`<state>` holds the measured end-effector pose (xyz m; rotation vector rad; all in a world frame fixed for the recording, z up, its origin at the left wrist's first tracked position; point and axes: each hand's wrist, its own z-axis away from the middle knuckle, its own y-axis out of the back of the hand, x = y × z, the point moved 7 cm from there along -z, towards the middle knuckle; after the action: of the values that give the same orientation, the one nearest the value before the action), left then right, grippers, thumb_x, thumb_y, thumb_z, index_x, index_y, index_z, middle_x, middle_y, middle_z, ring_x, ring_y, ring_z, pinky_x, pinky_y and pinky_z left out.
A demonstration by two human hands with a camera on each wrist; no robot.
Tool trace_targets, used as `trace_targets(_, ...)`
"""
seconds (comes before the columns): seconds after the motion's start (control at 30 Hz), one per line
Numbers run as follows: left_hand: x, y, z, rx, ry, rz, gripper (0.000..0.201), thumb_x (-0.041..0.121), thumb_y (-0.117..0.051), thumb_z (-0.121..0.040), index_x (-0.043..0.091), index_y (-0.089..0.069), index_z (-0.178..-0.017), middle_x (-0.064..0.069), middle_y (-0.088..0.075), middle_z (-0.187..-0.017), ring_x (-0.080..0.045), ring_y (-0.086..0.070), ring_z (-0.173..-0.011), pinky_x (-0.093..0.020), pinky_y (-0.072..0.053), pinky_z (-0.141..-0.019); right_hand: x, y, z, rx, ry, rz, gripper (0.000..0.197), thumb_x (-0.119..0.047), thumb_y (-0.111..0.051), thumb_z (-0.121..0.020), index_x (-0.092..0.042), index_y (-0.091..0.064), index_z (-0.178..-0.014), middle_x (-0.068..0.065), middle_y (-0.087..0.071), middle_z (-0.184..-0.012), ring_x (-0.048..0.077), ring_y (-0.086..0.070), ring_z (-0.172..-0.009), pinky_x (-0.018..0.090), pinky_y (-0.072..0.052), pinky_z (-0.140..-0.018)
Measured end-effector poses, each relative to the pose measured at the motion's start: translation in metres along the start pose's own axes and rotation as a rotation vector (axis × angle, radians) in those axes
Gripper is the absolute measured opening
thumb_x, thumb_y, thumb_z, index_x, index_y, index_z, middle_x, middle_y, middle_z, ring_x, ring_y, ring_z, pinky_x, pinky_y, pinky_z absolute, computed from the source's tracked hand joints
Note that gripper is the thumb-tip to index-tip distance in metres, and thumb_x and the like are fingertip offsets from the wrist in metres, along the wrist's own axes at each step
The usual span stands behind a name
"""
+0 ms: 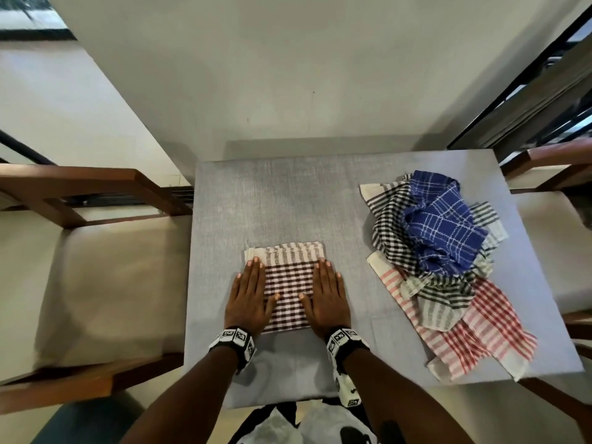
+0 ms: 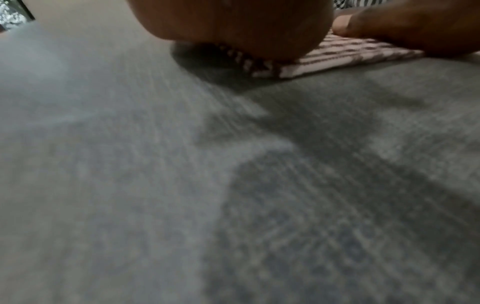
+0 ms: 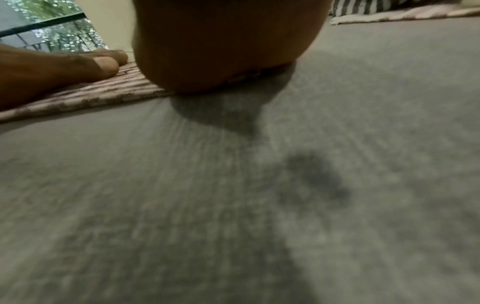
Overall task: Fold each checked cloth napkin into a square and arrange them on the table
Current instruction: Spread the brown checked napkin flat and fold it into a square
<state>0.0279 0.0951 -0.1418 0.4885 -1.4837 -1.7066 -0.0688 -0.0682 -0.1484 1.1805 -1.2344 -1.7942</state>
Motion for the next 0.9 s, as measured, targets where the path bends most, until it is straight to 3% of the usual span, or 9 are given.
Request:
trace_targets(0.13, -0.003, 0.017, -0.006, 0.020, -0.009, -0.019, 0.078, 0.055, -0.028, -0.095, 0.006, -0.011, -0.153, -0.012, -0.003, -0.162, -0.024, -0.002, -0.150, -0.046, -0.010, -0.119, 0.000, 0.011, -0.004, 0.019, -0.007, -0.022, 0.071, -0.044, -0.027, -0.098, -0.006, -0.010, -0.156, 0.013, -0.004, -0.164, 0.024, 0.002, -0.152, 0.048, -0.009, -0.122)
trace_targets(0.27, 0.033, 0.015, -0.012, -0.018, -0.152, -0.041, 0.066, 0.040, -0.030, -0.097, 0.007, -0.019, -0.152, -0.010, -0.007, -0.161, -0.022, -0.004, -0.150, -0.044, -0.014, -0.119, -0.042, 0.003, -0.015, -0.027, 0.164, -0.045, 0.067, -0.037, -0.034, -0.098, -0.007, -0.016, -0.156, 0.010, -0.006, -0.163, 0.023, -0.006, -0.152, 0.047, -0.011, -0.120)
trace_targets(0.4, 0.022, -0.008, 0.006, -0.011, 0.014, 0.027, 0.068, 0.042, -0.031, -0.096, 0.007, -0.017, -0.153, -0.009, -0.008, -0.161, -0.022, -0.005, -0.150, -0.043, -0.013, -0.119, -0.030, -0.011, -0.008, -0.063, 0.166, -0.006, 0.073, -0.044, -0.037, -0.096, -0.009, -0.016, -0.156, 0.010, -0.006, -0.165, 0.022, -0.002, -0.152, 0.048, -0.013, -0.121)
trace_targets(0.57, 0.010, -0.009, 0.005, -0.034, -0.060, 0.008, 0.077, 0.053, -0.025, -0.094, 0.006, -0.015, -0.153, -0.010, -0.008, -0.161, -0.023, -0.004, -0.150, -0.045, -0.013, -0.120, -0.003, 0.001, -0.001, -0.062, 0.164, 0.029, 0.080, -0.053, -0.039, -0.095, -0.005, -0.019, -0.155, 0.012, -0.012, -0.164, 0.022, -0.005, -0.152, 0.049, -0.010, -0.122)
trace_targets(0.7, 0.010, -0.003, 0.005, -0.031, -0.002, 0.024, 0.080, 0.061, -0.018, -0.094, 0.006, -0.013, -0.153, -0.010, -0.005, -0.162, -0.023, -0.002, -0.150, -0.048, -0.006, -0.120, 0.004, 0.004, -0.003, -0.056, 0.134, 0.040, 0.080, -0.053, -0.034, -0.096, -0.002, -0.016, -0.155, 0.015, -0.007, -0.164, 0.026, -0.001, -0.152, 0.052, -0.008, -0.121)
trace_targets(0.9, 0.021, 0.019, -0.031, 0.018, -0.023, 0.002, 0.076, 0.053, -0.028, -0.096, 0.009, -0.005, -0.154, -0.010, 0.003, -0.162, -0.024, 0.005, -0.149, -0.048, -0.007, -0.121, -0.008, 0.020, -0.039, -0.089, 0.230, 0.091, 0.075, -0.048, -0.034, -0.096, -0.006, -0.014, -0.156, 0.014, -0.008, -0.164, 0.027, 0.000, -0.152, 0.054, -0.010, -0.121)
